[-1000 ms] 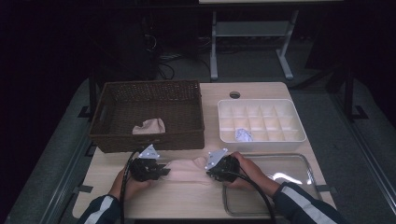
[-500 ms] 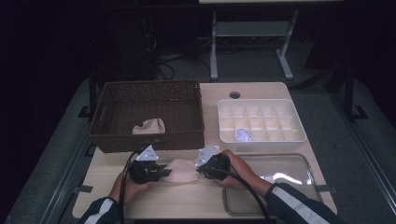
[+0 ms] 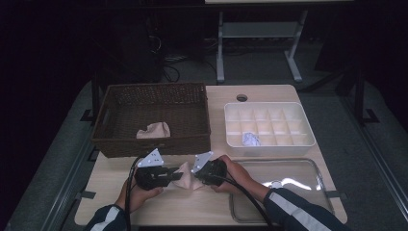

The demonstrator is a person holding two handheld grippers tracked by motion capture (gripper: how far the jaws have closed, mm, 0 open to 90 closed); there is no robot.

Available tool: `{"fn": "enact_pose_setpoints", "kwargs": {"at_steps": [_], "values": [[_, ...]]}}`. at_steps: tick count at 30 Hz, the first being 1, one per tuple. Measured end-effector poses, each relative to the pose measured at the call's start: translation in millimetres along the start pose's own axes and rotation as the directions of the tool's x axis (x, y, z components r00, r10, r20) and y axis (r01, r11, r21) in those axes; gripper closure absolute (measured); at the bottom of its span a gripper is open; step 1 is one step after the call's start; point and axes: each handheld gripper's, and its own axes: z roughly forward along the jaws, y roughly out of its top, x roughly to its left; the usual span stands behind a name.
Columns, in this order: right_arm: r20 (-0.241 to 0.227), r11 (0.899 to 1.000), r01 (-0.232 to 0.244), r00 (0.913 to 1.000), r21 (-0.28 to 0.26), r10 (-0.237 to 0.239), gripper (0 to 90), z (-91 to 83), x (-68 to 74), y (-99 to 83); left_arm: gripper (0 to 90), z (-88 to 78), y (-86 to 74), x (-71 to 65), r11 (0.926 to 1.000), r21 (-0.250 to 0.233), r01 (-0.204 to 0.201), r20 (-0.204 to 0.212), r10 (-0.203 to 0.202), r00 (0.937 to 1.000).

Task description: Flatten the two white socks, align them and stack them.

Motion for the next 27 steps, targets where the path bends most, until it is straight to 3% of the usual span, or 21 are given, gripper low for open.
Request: {"fn": "enact_pose_setpoints", "kwargs": {"at_steps": [6, 9, 10, 13, 14, 16, 19, 20, 21, 27], "values": [[-0.019, 0.999, 0.013, 0.9997, -0.039, -0.014, 71.8, -0.5, 1.9, 3.4, 75.1, 5.5, 2.7, -3.0, 1.0000, 0.004, -0.005, 0.008, 0.005, 1.0000], [-0.035, 0.996, 0.003, 0.9994, -0.087, -0.006, 68.1, -18.1, -4.9, 1.0, 74.2, 4.7, 1.6, -2.2, 0.9999, 0.012, -0.002, -0.007, 0.002, 1.0000], [-0.041, 0.994, -0.027, 0.9989, -0.104, 0.022, 68.2, -26.1, -7.5, -0.3, 73.5, 4.4, 1.3, -1.7, 0.9999, 0.013, 0.004, -0.009, -0.003, 1.0000], [-0.023, 0.991, -0.051, 0.9986, -0.124, 0.048, 70.4, -47.8, -18.3, -7.5, 73.8, 5.9, 1.7, -1.9, 0.9998, 0.019, -0.001, -0.012, 0.001, 0.9999], [-0.025, 0.992, -0.062, 0.9979, -0.114, 0.060, 70.8, -51.8, -19.7, -11.1, 73.8, 6.7, 2.0, -2.3, 0.9998, 0.021, 0.000, -0.011, 0.001, 0.9999], [0.010, 0.997, -0.042, 0.9990, -0.065, 0.043, 71.5, -54.2, -20.7, -20.2, 73.9, 8.3, 3.3, -3.3, 0.9996, 0.027, -0.009, -0.014, 0.009, 0.9999], [0.005, 0.998, -0.061, 0.9981, 0.000, 0.061, 70.4, -49.8, -23.9, -33.2, 73.8, 11.3, 6.5, -3.1, 0.9993, 0.033, -0.017, -0.016, 0.018, 0.9997], [0.005, 0.998, -0.061, 0.9981, 0.000, 0.061, 70.4, -49.8, -23.9, -33.2, 73.7, 11.3, 6.5, -3.1, 0.9993, 0.033, -0.017, -0.016, 0.018, 0.9997], [-0.029, 0.997, -0.081, 0.9963, 0.020, 0.081, 70.3, -47.9, -26.4, -39.8, 73.6, 15.7, 9.4, -3.7, 0.9986, 0.044, -0.028, -0.014, 0.029, 0.9995], [-0.020, 0.996, -0.072, 0.9971, 0.056, 0.073, 71.0, -35.8, -23.4, -42.5, 72.6, 36.9, 19.5, -9.6, 0.9929, 0.090, -0.078, -0.001, 0.078, 0.9969]]}}
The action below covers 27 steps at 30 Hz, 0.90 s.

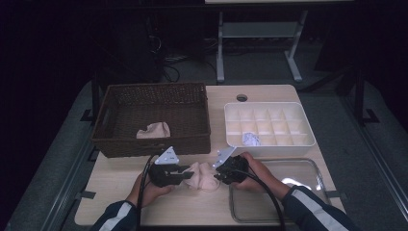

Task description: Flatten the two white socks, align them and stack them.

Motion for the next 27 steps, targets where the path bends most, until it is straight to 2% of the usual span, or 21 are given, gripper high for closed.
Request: {"fn": "enact_pose_setpoints", "kwargs": {"at_steps": [3, 9, 13, 15, 20, 27], "values": [[-0.005, 1.000, -0.023, 0.9997, -0.005, 0.023, 70.8, 2.8, -1.8, -1.3, 72.1, 10.1, 3.6, -2.0, 0.9997, 0.019, -0.016, 0.004, 0.016, 0.9999], [-0.001, 1.000, -0.024, 0.9997, -0.012, 0.024, 70.0, 3.7, -1.9, -1.8, 69.2, 21.0, 7.5, -4.8, 0.9985, 0.043, -0.033, 0.000, 0.033, 0.9995], [-0.003, 1.000, -0.026, 0.9997, -0.011, 0.026, 69.5, 3.6, -1.9, -2.0, 62.7, 18.0, 10.2, -6.7, 0.9991, 0.012, -0.040, 0.001, 0.040, 0.9992], [-0.003, 1.000, -0.026, 0.9996, -0.014, 0.026, 69.0, 3.9, -2.3, -2.0, 60.8, 15.7, 11.9, -7.7, 0.9996, -0.005, -0.029, -0.001, 0.029, 0.9996], [-0.004, 0.999, -0.030, 0.9996, -0.013, 0.029, 68.7, 4.2, -2.1, -2.0, 60.6, 10.9, 15.8, -10.9, 0.9990, -0.038, -0.022, 0.009, 0.022, 0.9997], [-0.003, 1.000, -0.023, 0.9997, -0.012, 0.023, 68.3, 4.3, -3.0, -2.3, 57.7, 17.1, 22.7, -17.9, 0.9981, -0.043, -0.046, 0.026, 0.047, 0.9986]]}}
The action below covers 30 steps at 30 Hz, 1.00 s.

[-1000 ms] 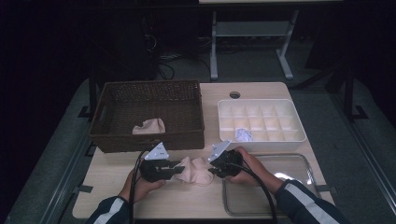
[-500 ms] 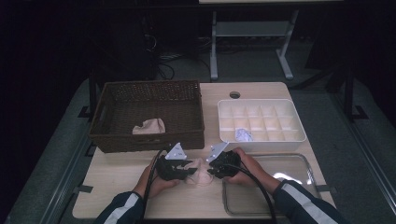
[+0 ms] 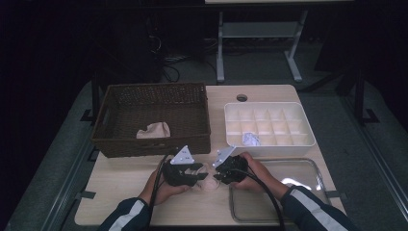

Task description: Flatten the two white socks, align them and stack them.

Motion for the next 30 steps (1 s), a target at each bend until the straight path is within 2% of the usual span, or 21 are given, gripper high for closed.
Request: {"fn": "enact_pose_setpoints", "kwargs": {"at_steps": [3, 9, 10, 13, 15, 17, 20, 22, 27, 30], "values": [[0.000, 1.000, 0.004, 1.0000, 0.001, -0.004, 67.6, -0.1, -0.9, -0.2, 56.0, -4.3, 3.6, -0.8, 0.9998, -0.021, -0.005, -0.002, 0.005, 1.0000], [0.002, 1.000, 0.000, 1.0000, -0.003, 0.000, 67.0, -0.9, -1.3, -0.4, 54.5, -26.8, 9.8, 1.8, 0.9952, -0.098, 0.005, -0.014, -0.006, 0.9999], [0.002, 1.000, 0.000, 1.0000, -0.003, 0.000, 67.0, -0.9, -1.3, -0.4, 54.8, -26.8, 9.8, 1.8, 0.9952, -0.098, 0.005, -0.014, -0.006, 0.9999], [-0.007, 1.000, -0.007, 1.0000, -0.003, 0.007, 70.2, -0.3, 0.5, -0.6, 59.1, -41.3, 8.0, 5.4, 0.9941, -0.108, 0.013, -0.020, -0.015, 0.9997], [-0.003, 1.000, -0.002, 1.0000, -0.004, 0.002, 70.3, -0.1, 1.6, -0.1, 59.7, -45.5, 4.2, 8.0, 0.9949, -0.098, 0.026, -0.034, -0.030, 0.9990], [-0.005, 1.000, -0.002, 1.0000, -0.002, 0.002, 70.6, -0.2, 1.3, -0.3, 64.1, -47.9, -0.8, 10.3, 0.9970, -0.072, 0.028, -0.036, -0.031, 0.9989], [-0.005, 1.000, -0.002, 1.0000, -0.002, 0.002, 70.6, -0.2, 1.0, -0.7, 66.4, -49.7, -8.5, 13.4, 0.9995, -0.030, 0.013, -0.052, -0.014, 0.9986], [-0.006, 1.000, -0.001, 1.0000, -0.002, 0.001, 70.6, -0.2, 0.9, -0.6, 67.1, -47.1, -13.8, 16.4, 0.9996, -0.008, 0.028, -0.057, -0.028, 0.9980], [-0.005, 1.000, -0.001, 1.0000, -0.001, 0.001, 70.6, -0.2, 1.0, -0.6, 71.5, -31.6, -22.5, 20.1, 0.9978, 0.053, 0.040, -0.018, -0.039, 0.9991], [0.001, 1.000, 0.006, 1.0000, -0.003, -0.006, 70.7, 0.0, 1.3, -0.6, 71.8, -24.0, -18.9, 14.7, 0.9988, 0.041, 0.028, 0.014, -0.029, 0.9995]]}}
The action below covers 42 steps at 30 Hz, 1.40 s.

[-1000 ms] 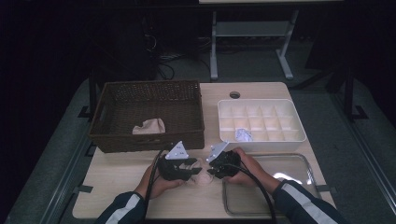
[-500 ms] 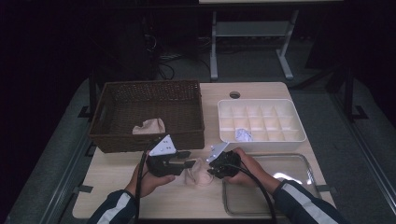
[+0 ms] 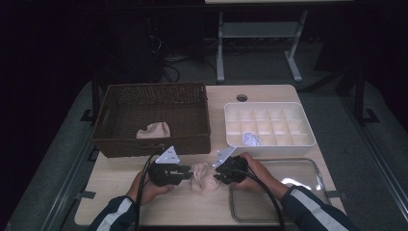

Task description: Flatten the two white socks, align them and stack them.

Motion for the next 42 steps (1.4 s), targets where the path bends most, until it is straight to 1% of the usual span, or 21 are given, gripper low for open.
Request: {"fn": "enact_pose_setpoints", "kwargs": {"at_steps": [5, 8, 10, 12, 14, 17, 18, 19, 20, 24, 27, 28, 30, 31, 32, 33, 34, 36, 37, 39, 42], "values": [[0.000, 1.000, -0.008, 1.0000, -0.002, 0.008, 70.8, 0.2, 1.0, 0.3, 70.9, 14.1, 13.0, -14.6, 0.9982, -0.028, -0.054, 0.009, 0.054, 0.9985], [-0.007, 1.000, -0.009, 0.9999, -0.003, 0.009, 69.0, -1.0, -0.7, 0.6, 67.8, 23.0, 12.7, -18.2, 0.9966, 0.018, -0.080, -0.010, 0.080, 0.9967], [-0.007, 1.000, -0.003, 1.0000, -0.002, 0.003, 66.9, -5.1, -3.9, 0.4, 65.4, 18.6, 12.2, -17.1, 0.9957, 0.026, -0.088, -0.024, 0.089, 0.9957], [-0.008, 1.000, -0.013, 0.9999, -0.021, 0.013, 65.8, -13.7, -6.0, 0.8, 59.7, 8.0, 11.5, -13.7, 0.9979, -0.002, -0.065, -0.058, 0.065, 0.9962], [0.001, 0.999, -0.017, 0.9999, -0.046, 0.017, 66.2, -24.3, -8.9, 1.2, 53.7, -0.4, 7.6, -9.1, 0.9994, 0.010, -0.034, -0.063, 0.035, 0.9974], [0.020, 0.994, -0.033, 0.9992, -0.100, 0.036, 70.6, -40.0, -11.4, 4.1, 45.7, 0.1, -3.6, -6.6, 0.9992, 0.025, 0.032, -0.062, -0.030, 0.9976], [0.015, 0.990, -0.049, 0.9985, -0.132, 0.052, 72.3, -44.7, -10.6, 5.7, 43.5, 2.7, -6.1, -7.0, 0.9983, 0.044, 0.038, -0.068, -0.035, 0.9971], [0.011, 0.987, -0.056, 0.9982, -0.153, 0.058, 73.9, -48.5, -8.0, 7.6, 40.7, 2.7, -6.1, -7.0, 0.9983, 0.044, 0.038, -0.068, -0.035, 0.9971], [0.006, 0.985, -0.051, 0.9986, -0.167, 0.052, 75.4, -50.1, -4.6, 9.8, 39.2, 9.5, -9.8, -9.1, 0.9968, 0.065, 0.046, -0.070, -0.041, 0.9967], [-0.013, 0.982, 0.008, 0.9999, -0.189, -0.011, 81.6, -45.2, 12.0, 20.3, 35.1, 20.2, -11.6, -7.9, 0.9942, 0.086, 0.063, -0.079, -0.057, 0.9952], [-0.012, 0.984, 0.038, 0.9991, -0.174, -0.041, 84.0, -35.7, 19.8, 24.0, 36.0, 26.3, -13.8, -7.2, 0.9920, 0.114, 0.054, -0.079, -0.045, 0.9958], [-0.006, 0.987, 0.048, 0.9987, -0.154, -0.050, 83.9, -31.2, 20.7, 23.6, 37.1, 27.6, -14.7, -7.0, 0.9917, 0.120, 0.045, -0.079, -0.035, 0.9962], [0.019, 0.992, 0.064, 0.9979, -0.111, -0.063, 82.8, -22.4, 18.4, 21.0, 36.5, 28.0, -16.2, -5.7, 0.9921, 0.112, 0.056, -0.079, -0.047, 0.9958], [0.019, 0.992, 0.064, 0.9979, -0.111, -0.063, 82.8, -22.4, 18.4, 21.0, 36.6, 28.0, -16.2, -5.7, 0.9921, 0.112, 0.056, -0.079, -0.047, 0.9958], [-0.004, 0.996, 0.038, 0.9992, -0.083, -0.039, 81.9, -15.2, 14.9, 17.5, 37.7, 27.3, -16.7, -5.4, 0.9919, 0.114, 0.056, -0.074, -0.048, 0.9961], [0.009, 0.997, 0.051, 0.9987, -0.056, -0.051, 81.1, -11.4, 14.6, 16.0, 37.6, 27.1, -17.2, -4.8, 0.9919, 0.113, 0.059, -0.072, -0.051, 0.9961], [0.009, 0.997, 0.051, 0.9987, -0.056, -0.051, 81.1, -11.4, 14.6, 16.0, 37.6, 27.1, -17.2, -4.8, 0.9919, 0.113, 0.059, -0.072, -0.051, 0.9961], [0.028, 0.998, 0.063, 0.9976, -0.005, -0.063, 80.9, -5.5, 14.2, 12.2, 37.7, 27.2, -17.7, -5.2, 0.9924, 0.108, 0.058, -0.074, -0.051, 0.9960], [0.003, 0.998, 0.055, 0.9985, 0.018, -0.055, 80.7, -2.7, 12.5, 9.1, 37.1, 26.5, -18.0, -4.3, 0.9921, 0.109, 0.061, -0.080, -0.053, 0.9954], [-0.005, 0.999, 0.042, 0.9991, 0.008, -0.042, 80.5, -2.6, 11.3, 6.6, 37.1, 26.1, -18.8, -3.5, 0.9927, 0.107, 0.056, -0.082, -0.048, 0.9955], [0.011, 0.998, 0.055, 0.9984, 0.006, -0.055, 78.5, -3.2, 12.4, 7.1, 36.3, 26.2, -19.1, -3.5, 0.9929, 0.104, 0.056, -0.085, -0.047, 0.9952]]}}
